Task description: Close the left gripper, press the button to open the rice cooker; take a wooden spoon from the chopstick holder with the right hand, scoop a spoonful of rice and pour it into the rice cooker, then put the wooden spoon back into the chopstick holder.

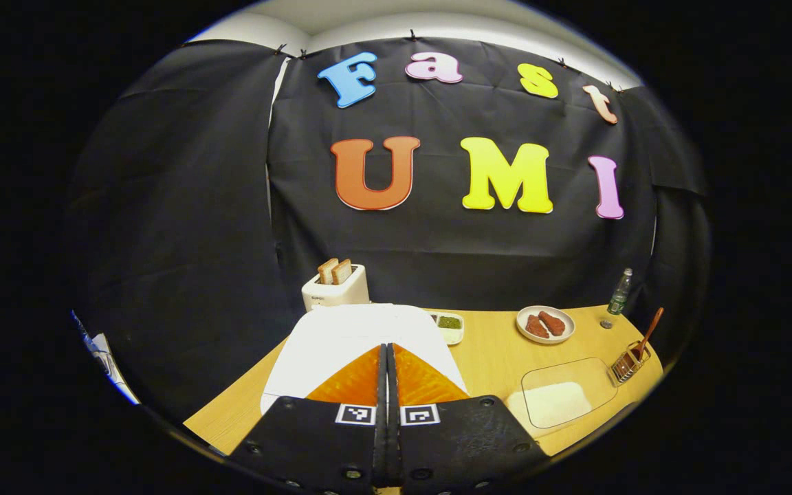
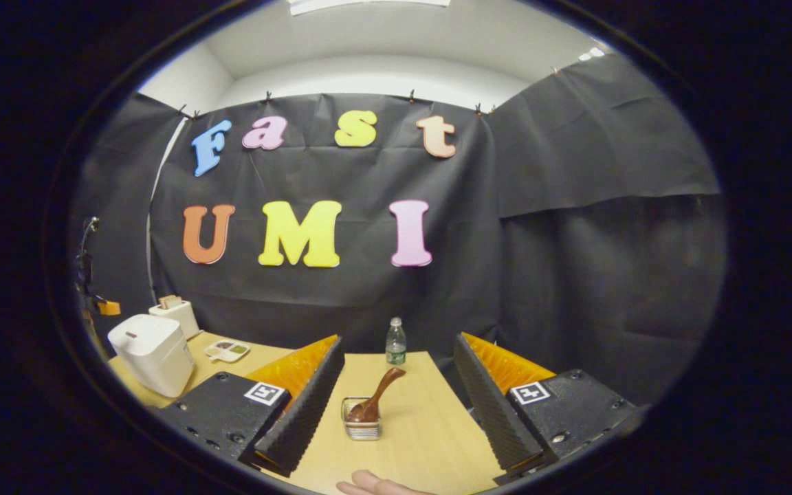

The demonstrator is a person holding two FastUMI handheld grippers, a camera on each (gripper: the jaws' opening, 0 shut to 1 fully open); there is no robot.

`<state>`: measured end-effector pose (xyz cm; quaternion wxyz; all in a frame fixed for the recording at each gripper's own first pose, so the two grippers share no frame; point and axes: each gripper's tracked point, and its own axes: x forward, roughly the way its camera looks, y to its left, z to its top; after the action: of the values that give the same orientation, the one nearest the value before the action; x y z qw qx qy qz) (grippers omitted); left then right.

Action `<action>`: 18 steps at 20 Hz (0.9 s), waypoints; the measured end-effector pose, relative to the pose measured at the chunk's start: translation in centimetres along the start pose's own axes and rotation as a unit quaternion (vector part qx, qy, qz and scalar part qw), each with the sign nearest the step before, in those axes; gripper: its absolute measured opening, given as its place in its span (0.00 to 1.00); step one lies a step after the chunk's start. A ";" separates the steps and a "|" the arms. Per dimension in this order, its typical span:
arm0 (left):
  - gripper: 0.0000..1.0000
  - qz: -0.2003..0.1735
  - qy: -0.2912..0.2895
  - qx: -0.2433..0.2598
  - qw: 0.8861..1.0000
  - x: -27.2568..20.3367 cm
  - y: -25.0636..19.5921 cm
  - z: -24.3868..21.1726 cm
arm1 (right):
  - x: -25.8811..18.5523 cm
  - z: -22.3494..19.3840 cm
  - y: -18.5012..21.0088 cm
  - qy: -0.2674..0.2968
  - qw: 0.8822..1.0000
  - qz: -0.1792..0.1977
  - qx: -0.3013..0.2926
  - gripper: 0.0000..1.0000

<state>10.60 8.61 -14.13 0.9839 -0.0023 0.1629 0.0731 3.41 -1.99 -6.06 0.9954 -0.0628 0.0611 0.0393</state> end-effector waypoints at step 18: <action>0.00 0.000 0.103 0.021 0.994 3.3 1.2 -6.4 | 3.0 -3.8 -1.5 0.059 0.998 -0.020 0.020 1.00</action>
<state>11.50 10.12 -21.21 0.9617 0.0110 0.2651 0.0690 6.09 -3.77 -9.98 0.9917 -0.0464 0.1191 0.0139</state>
